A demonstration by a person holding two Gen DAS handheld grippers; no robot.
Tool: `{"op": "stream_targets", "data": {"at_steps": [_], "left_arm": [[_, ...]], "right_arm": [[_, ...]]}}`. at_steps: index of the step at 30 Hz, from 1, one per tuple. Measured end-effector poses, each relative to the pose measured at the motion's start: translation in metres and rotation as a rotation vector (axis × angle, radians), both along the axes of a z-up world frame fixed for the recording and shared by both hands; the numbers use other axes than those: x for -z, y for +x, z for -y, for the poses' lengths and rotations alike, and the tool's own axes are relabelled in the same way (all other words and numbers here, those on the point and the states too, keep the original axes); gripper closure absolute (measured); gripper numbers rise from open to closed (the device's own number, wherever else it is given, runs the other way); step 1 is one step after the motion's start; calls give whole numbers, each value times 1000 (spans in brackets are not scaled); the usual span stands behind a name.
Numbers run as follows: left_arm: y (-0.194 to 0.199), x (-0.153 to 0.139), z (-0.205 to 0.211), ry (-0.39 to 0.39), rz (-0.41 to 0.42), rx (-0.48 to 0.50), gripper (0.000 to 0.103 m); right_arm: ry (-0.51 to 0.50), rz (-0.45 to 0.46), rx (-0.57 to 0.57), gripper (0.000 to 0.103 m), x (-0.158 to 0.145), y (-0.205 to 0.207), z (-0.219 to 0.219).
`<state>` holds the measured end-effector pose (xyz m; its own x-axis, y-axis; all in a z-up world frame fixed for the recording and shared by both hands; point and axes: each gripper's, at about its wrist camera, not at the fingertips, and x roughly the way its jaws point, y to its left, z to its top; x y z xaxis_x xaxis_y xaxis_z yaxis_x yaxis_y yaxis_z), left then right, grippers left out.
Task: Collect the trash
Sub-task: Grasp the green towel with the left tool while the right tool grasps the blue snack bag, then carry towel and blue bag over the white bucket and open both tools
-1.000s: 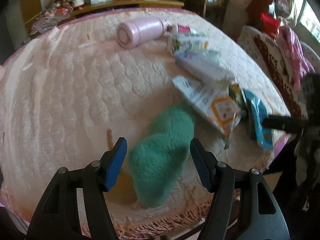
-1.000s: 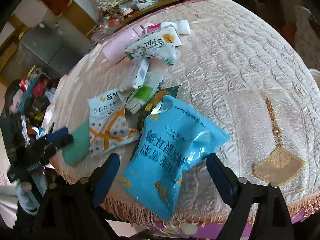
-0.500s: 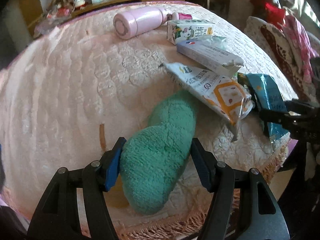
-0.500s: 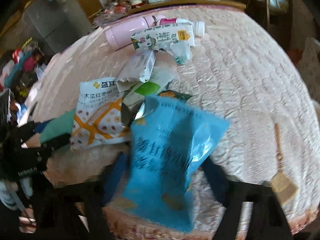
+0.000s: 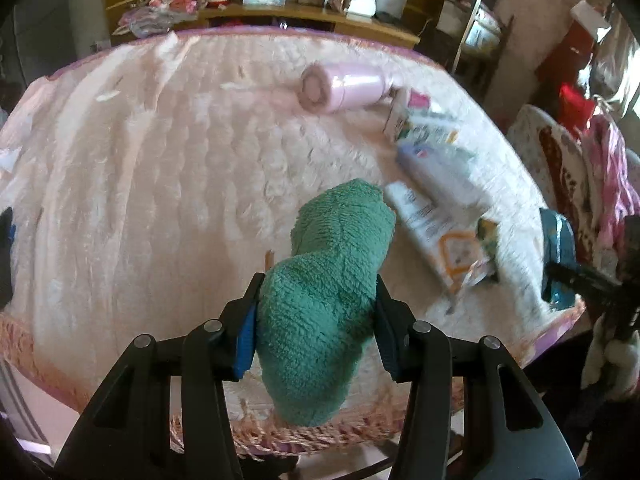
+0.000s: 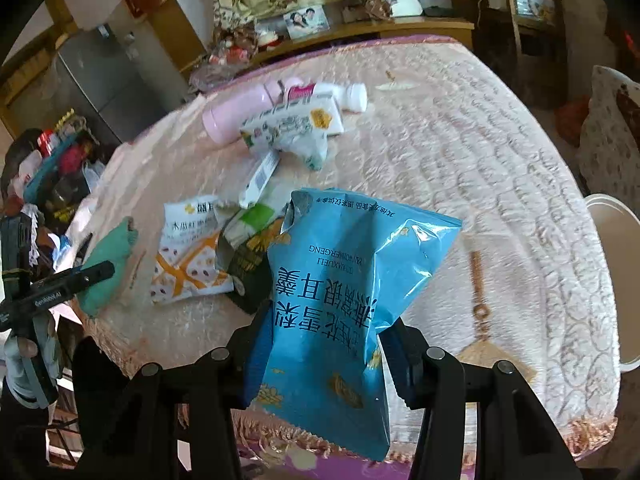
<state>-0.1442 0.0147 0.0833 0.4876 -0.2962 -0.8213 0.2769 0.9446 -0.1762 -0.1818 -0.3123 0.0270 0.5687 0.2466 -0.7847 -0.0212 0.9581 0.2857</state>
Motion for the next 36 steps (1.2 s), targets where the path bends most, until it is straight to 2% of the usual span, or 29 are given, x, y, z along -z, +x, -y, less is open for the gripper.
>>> {"op": "stream_targets", "data": {"at_steps": [8,15,27,36], "left_arm": [[-5,-30,53,-56,47,91,56],[-4,-40,127,-83,46,206,55],[-8,-33,263,-104,25,374,55],[-11,-31,340,-107,18,439,55]], "right_arm": [[-28,42,33,53,-20,-8,24],[-45,62,84,53,-28,-18,55],[-54,58,248,53,-28,-45,140],[-60,40,364,53,-23,-69,200]]}}
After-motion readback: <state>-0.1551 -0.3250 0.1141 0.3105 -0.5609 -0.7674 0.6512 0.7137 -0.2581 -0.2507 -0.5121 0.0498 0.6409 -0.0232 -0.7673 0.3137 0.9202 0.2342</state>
